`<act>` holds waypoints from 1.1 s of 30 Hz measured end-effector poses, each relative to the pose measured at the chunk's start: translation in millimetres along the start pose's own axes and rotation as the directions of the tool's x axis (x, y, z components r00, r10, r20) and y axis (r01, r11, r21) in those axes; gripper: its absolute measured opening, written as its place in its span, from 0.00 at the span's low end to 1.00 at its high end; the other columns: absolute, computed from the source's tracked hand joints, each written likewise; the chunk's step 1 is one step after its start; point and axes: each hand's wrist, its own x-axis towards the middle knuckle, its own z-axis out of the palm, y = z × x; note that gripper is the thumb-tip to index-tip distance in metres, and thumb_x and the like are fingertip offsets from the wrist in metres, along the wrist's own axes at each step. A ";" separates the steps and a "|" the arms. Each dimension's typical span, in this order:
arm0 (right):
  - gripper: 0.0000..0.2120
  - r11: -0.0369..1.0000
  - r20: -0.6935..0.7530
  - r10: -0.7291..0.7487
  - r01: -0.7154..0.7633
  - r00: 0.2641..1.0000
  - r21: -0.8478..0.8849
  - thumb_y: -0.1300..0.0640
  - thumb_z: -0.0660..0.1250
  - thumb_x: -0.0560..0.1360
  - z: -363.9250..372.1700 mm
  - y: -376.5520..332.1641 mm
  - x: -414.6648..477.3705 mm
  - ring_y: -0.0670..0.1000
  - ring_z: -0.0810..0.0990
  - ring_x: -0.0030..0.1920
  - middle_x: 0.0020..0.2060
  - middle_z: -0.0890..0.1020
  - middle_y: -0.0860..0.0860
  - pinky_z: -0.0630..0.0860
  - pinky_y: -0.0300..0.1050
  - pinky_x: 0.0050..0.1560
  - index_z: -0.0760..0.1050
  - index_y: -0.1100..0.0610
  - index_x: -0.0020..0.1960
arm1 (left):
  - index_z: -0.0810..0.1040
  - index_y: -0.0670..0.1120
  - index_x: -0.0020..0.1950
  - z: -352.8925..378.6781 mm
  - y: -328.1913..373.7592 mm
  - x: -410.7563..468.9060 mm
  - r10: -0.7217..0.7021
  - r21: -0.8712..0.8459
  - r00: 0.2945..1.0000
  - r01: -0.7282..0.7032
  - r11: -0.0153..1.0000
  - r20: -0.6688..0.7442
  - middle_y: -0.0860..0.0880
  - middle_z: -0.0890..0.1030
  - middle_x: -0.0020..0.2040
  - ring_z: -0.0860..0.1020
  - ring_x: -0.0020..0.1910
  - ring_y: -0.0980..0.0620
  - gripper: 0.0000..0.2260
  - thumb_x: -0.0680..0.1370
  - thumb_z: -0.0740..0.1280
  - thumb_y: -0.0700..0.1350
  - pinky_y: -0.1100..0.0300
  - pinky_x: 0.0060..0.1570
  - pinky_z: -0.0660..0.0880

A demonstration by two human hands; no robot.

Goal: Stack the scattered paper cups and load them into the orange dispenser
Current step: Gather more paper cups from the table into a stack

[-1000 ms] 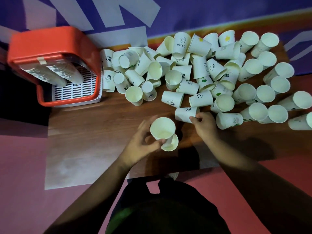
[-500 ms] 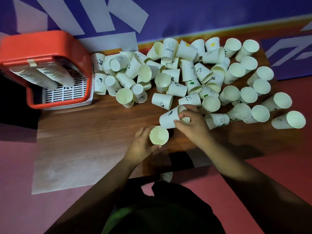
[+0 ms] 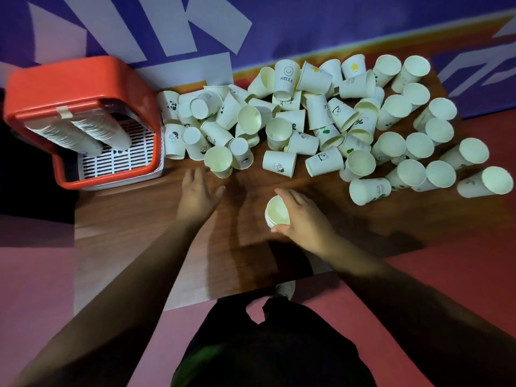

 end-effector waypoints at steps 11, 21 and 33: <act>0.36 0.878 -0.129 0.412 -0.356 0.902 0.319 0.41 0.70 0.73 24.7 -14.6 8.1 0.54 0.68 0.69 0.70 0.68 0.56 0.67 0.52 0.69 0.63 0.56 0.74 | 0.74 0.38 0.69 10.3 -9.5 54.5 0.059 0.132 0.980 -0.085 0.988 0.191 0.32 0.67 0.67 0.71 0.66 0.32 0.23 0.77 0.72 0.47 0.49 0.68 0.68; 0.20 0.651 -0.159 0.722 -0.581 0.674 0.489 0.45 0.63 0.78 -1.1 5.2 58.7 0.54 0.78 0.57 0.56 0.81 0.53 0.69 0.44 0.53 0.76 0.59 0.61 | 0.85 0.42 0.54 -30.2 -31.4 41.6 0.295 -0.065 0.948 -0.289 0.955 0.120 0.40 0.78 0.56 0.79 0.54 0.43 0.08 0.78 0.73 0.44 0.65 0.51 0.69; 0.17 0.638 -0.055 0.704 -0.596 0.708 0.487 0.55 0.69 0.77 14.5 30.5 131.5 0.58 0.80 0.58 0.57 0.82 0.61 0.76 0.47 0.57 0.78 0.65 0.61 | 0.79 0.36 0.53 -56.0 -8.9 -29.9 0.149 -0.621 0.973 -0.009 0.784 0.174 0.38 0.75 0.62 0.77 0.58 0.55 0.09 0.75 0.74 0.34 0.68 0.53 0.74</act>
